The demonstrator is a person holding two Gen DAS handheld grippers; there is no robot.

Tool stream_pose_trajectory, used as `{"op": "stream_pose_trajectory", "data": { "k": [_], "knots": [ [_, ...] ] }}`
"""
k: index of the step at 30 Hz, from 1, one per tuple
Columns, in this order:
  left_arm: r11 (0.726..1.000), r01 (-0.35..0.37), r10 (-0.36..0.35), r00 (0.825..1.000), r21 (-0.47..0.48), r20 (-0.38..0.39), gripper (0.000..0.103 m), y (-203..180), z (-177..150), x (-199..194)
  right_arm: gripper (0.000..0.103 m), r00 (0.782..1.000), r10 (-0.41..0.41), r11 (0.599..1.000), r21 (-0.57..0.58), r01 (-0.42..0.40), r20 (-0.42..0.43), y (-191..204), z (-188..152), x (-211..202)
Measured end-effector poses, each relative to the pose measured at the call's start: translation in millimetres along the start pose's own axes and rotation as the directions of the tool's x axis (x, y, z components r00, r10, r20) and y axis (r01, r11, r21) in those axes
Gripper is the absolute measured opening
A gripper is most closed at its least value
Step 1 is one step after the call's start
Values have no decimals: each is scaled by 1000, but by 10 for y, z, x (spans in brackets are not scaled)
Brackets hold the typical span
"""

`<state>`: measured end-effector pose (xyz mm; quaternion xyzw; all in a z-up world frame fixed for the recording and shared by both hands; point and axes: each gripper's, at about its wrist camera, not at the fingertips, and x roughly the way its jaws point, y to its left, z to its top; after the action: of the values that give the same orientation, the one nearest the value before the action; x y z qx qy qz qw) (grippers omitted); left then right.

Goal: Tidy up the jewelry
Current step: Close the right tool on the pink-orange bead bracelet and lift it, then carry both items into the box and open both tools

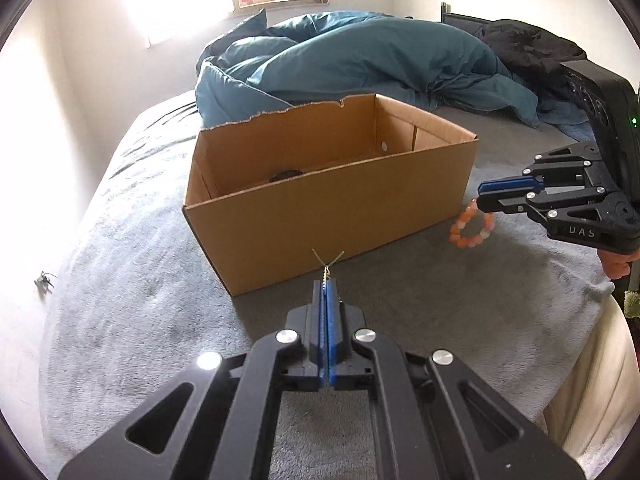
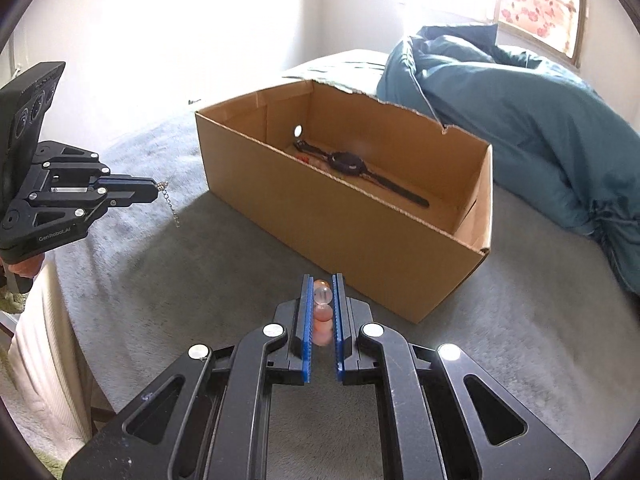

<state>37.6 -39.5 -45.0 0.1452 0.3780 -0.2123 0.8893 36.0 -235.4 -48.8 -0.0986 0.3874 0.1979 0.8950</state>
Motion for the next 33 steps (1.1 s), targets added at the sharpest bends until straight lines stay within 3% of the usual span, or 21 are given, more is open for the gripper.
{"op": "stream_pose_trajectory", "data": {
  "k": [15,25,33],
  "knots": [
    [1000,-4,5,998,-14,69,1,79,103,-292,7,998,-28,999,-16,29,63,110,142,-311],
    [1000,8,-7,986,-6,167,1,225,635,-389,7,990,-34,998,-42,40,140,-97,579,-420],
    [997,74,-71,983,-8,169,1,313,1093,-50,7,994,-9,999,-31,13,112,-518,940,-30]
  ]
}}
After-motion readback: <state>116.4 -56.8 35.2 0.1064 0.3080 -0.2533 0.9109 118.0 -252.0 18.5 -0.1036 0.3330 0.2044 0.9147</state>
